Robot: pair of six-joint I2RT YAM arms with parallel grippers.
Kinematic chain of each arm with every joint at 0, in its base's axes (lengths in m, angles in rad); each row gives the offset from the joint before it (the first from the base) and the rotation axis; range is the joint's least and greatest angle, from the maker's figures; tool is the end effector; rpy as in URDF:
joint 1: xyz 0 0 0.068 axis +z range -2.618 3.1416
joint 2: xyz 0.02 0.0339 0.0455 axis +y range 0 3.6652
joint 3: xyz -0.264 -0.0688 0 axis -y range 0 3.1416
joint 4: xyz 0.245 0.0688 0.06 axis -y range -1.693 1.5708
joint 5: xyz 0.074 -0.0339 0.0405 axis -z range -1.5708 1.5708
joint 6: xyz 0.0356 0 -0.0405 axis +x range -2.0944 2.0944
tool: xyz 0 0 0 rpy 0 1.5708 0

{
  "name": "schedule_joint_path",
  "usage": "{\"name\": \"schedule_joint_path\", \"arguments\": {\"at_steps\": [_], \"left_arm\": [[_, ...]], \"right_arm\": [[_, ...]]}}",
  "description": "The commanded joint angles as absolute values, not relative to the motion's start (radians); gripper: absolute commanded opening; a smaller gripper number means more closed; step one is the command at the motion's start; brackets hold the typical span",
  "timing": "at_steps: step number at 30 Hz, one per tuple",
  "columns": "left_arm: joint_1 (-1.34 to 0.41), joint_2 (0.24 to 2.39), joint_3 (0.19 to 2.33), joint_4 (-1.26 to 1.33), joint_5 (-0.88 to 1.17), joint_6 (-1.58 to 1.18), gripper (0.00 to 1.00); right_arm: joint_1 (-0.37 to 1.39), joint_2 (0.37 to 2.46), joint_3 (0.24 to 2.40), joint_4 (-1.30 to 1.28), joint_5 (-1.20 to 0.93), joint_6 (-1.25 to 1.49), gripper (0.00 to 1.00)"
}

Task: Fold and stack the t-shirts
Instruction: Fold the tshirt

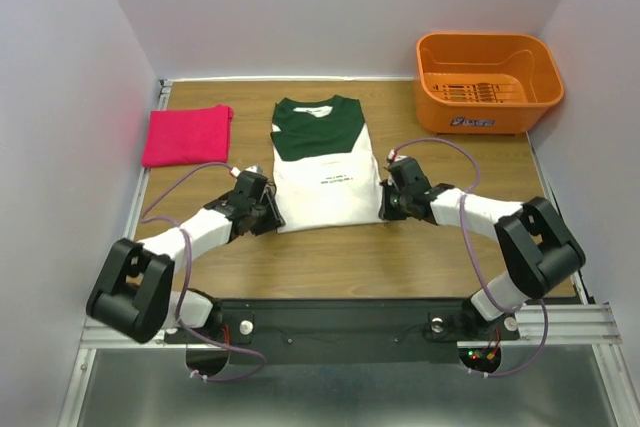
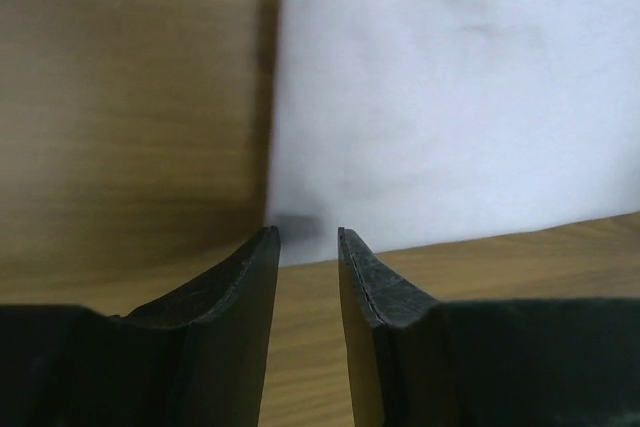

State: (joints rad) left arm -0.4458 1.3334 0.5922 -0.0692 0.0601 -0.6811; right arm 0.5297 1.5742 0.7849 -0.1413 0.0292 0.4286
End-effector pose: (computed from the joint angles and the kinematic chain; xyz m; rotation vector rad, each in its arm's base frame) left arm 0.2288 -0.1117 0.1696 -0.2600 2.4518 -0.5889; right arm 0.2607 0.1515 0.1580 -0.1160 2.5350 0.3549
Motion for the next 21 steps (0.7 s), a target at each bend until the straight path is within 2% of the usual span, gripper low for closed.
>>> {"name": "schedule_joint_path", "arguments": {"at_steps": [1, 2, 3, 9, 15, 21], "left_arm": [[-0.451, 1.22, 0.586, -0.239, -0.024, -0.696, 0.42], [-0.451, 1.188, 0.592, -0.244, -0.029, -0.692, 0.46], [-0.451, 1.171, 0.6, -0.244, -0.029, -0.693, 0.47], [-0.468, 1.137, 0.644, -0.212, 0.044, -0.689, 0.47], [-0.518, 1.27, 0.66, -0.173, 0.063, -0.695, 0.41], [-0.518, 1.356, 0.621, -0.15, 0.058, -0.752, 0.29]], "right_arm": [[0.52, 1.499, 0.732, -0.256, 0.006, 0.457, 0.06], [0.52, 1.473, 0.747, -0.256, -0.038, 0.453, 0.09], [0.52, 1.464, 0.759, -0.256, -0.063, 0.443, 0.17], [0.52, 1.422, 0.859, -0.255, -0.244, 0.394, 0.23], [0.52, 1.488, 0.844, -0.238, -0.249, 0.382, 0.19], [0.494, 1.523, 0.755, -0.199, -0.206, 0.391, 0.14]]}}
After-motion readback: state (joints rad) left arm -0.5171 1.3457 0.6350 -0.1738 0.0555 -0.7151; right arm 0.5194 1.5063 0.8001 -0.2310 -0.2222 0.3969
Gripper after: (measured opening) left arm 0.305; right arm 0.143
